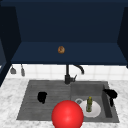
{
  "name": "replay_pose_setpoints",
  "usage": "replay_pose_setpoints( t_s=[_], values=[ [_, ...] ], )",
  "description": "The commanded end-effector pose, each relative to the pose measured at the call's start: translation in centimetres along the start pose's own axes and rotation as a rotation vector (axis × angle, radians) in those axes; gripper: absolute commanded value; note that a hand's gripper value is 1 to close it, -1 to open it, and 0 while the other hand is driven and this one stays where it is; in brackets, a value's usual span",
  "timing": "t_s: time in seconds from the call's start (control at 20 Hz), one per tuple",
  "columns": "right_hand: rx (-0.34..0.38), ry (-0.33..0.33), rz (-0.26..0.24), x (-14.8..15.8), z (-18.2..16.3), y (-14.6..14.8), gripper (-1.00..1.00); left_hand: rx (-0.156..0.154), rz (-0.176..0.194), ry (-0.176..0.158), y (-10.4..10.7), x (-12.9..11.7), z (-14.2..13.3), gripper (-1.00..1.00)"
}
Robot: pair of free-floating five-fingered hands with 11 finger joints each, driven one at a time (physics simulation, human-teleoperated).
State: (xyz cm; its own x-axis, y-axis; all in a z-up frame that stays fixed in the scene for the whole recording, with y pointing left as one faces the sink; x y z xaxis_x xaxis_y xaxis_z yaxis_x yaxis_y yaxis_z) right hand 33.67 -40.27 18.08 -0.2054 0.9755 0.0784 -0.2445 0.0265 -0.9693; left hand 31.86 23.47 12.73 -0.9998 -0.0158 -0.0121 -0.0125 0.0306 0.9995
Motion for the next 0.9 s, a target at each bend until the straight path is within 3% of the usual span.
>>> replay_pose_setpoints(
  t_s=[0.0,0.35,0.85],
  values=[
    [-0.019,0.021,0.093,1.5,-2.2,-0.4,-1.0,0.0,0.0,0.0,0.0,0.0,0.0,0.0],
    [-0.062,0.024,0.115,3.8,-6.6,-1.2,-1.0,0.0,0.0,0.0,0.0,0.0,0.0,0.0],
    [-0.255,0.016,0.156,6.1,-12.3,-1.1,-1.0,0.0,0.0,0.0,0.0,0.0,0.0,0.0]
  ],
)
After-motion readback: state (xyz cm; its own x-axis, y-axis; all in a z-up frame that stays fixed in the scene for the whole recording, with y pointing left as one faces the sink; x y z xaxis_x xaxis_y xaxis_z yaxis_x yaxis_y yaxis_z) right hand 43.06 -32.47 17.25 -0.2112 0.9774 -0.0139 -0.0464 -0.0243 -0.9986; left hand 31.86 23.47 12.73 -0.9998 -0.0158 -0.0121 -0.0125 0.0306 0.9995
